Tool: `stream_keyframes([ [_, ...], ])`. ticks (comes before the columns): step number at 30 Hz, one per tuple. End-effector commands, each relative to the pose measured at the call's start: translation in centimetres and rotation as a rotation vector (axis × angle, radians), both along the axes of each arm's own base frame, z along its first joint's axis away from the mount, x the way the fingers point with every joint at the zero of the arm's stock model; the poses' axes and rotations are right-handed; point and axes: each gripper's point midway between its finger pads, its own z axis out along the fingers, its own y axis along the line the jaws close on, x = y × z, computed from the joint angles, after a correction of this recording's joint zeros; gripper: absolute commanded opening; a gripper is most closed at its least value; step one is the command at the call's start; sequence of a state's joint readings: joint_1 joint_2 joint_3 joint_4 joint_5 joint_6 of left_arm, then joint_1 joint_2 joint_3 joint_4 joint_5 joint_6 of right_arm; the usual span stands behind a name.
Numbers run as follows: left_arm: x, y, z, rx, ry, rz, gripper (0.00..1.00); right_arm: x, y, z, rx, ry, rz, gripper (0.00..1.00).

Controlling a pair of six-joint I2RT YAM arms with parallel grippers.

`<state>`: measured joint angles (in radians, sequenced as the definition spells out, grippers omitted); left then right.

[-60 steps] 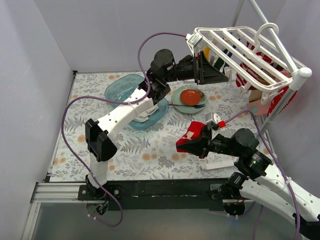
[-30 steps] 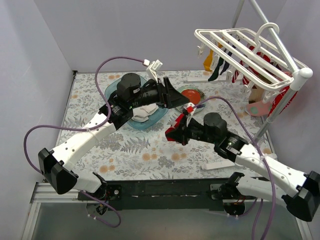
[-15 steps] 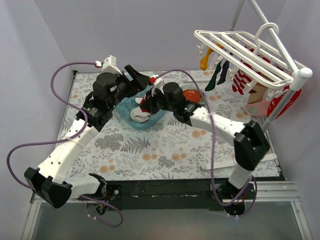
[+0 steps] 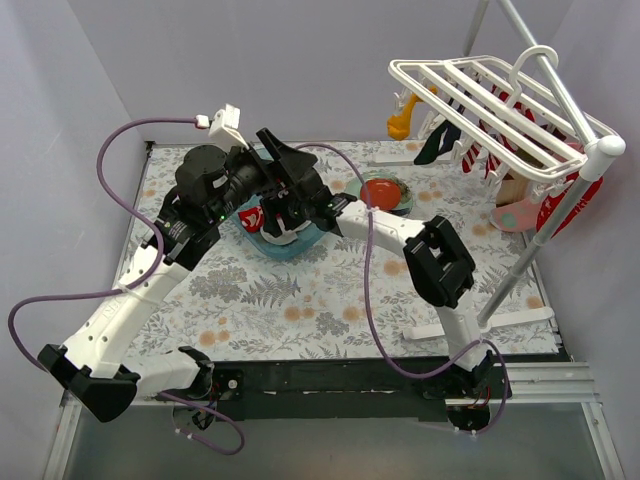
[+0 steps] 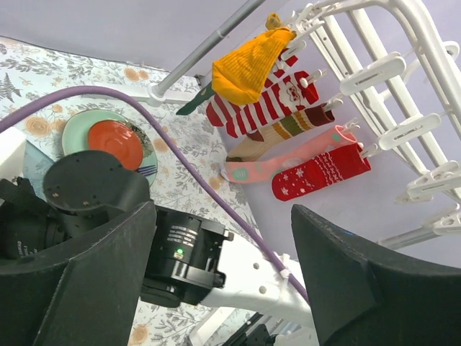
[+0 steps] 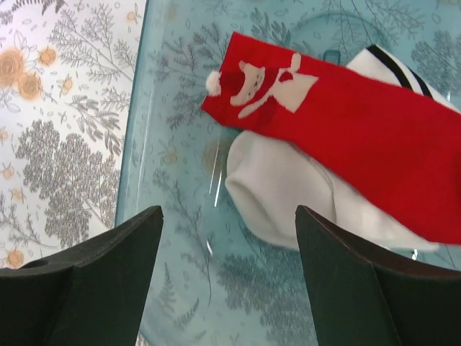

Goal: Remove the socks clipped to the hanger
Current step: Place the sock in the bin.

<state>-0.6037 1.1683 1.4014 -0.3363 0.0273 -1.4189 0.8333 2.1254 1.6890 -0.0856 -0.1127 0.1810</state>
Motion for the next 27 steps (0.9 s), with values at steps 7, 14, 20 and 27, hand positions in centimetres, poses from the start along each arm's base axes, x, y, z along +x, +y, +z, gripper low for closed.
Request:
stream_keyframes([
  [7, -1.2, -0.6, 2.4, -0.053, -0.066, -0.073, 0.76, -3.6, -3.8, 8.4, 0.11, -0.218, -0.083, 0.83],
  [14, -1.3, -2.2, 2.1, -0.054, -0.081, -0.153, 0.75, -6.8, -7.7, 9.2, 0.132, -0.294, -0.176, 0.82],
  [20, -2.6, -4.4, 3.3, -0.07, -0.145, -0.297, 0.73, -9.1, -11.0, 10.0, 0.155, -0.355, -0.243, 0.81],
  [27, -5.5, -9.6, 4.3, -0.02, -0.237, -0.396, 0.73, -11.4, -16.6, 8.5, 0.154, -0.37, -0.344, 0.8],
])
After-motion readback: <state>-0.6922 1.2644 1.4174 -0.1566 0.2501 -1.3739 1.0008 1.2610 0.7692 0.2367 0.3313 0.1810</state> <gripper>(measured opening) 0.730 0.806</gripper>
